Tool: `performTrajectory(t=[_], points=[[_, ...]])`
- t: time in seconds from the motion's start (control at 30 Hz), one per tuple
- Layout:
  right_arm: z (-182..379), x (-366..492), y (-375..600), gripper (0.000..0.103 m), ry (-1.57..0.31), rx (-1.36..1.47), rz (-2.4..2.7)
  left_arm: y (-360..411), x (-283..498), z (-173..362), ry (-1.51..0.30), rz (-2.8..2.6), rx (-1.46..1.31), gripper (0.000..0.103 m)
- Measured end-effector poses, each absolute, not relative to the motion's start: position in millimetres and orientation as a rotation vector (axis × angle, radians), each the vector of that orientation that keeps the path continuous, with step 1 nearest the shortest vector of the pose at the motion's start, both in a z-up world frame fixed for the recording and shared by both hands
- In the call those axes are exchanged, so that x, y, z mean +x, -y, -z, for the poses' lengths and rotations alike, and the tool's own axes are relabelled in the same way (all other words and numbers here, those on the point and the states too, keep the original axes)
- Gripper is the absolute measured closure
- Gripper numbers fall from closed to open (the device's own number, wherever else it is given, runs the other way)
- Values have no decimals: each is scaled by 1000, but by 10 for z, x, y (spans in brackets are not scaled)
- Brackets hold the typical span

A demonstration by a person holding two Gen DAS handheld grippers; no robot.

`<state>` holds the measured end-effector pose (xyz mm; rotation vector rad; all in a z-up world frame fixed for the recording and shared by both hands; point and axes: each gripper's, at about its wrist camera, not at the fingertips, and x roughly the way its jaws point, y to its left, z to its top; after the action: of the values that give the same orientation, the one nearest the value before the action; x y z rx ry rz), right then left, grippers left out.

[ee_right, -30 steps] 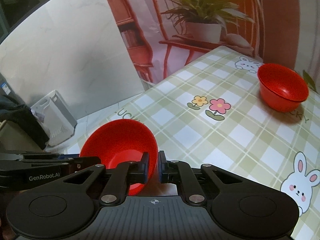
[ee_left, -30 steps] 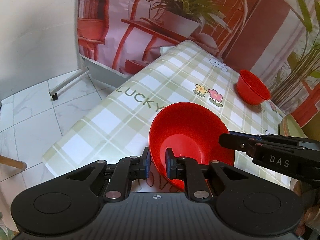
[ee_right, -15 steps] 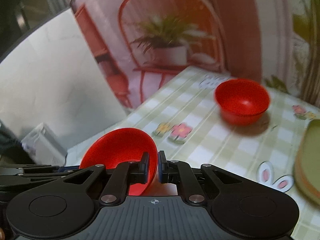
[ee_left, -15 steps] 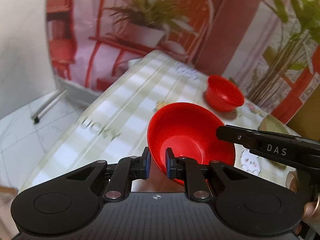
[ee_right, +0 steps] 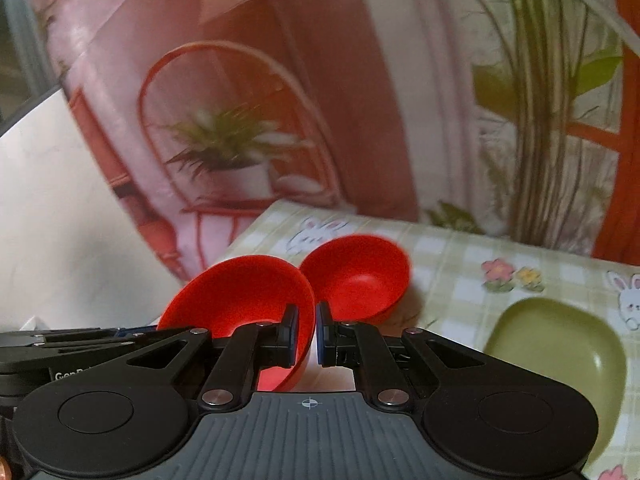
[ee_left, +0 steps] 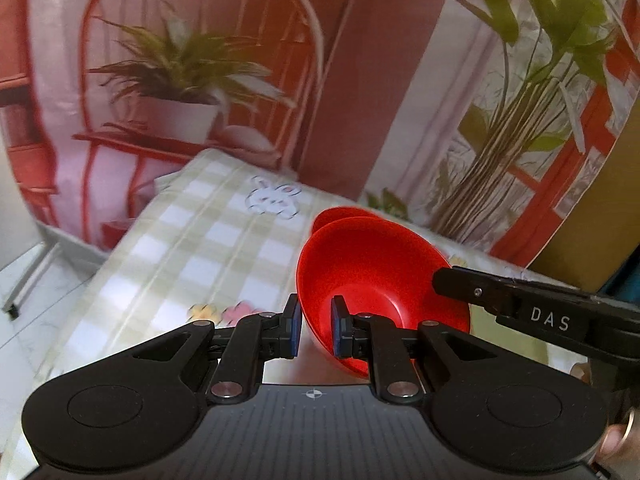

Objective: Organize plates and bowls

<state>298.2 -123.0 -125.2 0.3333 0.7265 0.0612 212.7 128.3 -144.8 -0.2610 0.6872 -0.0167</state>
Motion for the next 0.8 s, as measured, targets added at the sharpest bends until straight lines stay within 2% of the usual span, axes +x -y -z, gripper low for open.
performTrajectory(t=[0.47,0.8], points=[[1446,3573,1557,94,-756,286,24,-1212,3055,1551,-683,52,-249,87],[1688,3734,1681,94,-803,307,42,-1157,3298,1765,-709,60,-191,87]])
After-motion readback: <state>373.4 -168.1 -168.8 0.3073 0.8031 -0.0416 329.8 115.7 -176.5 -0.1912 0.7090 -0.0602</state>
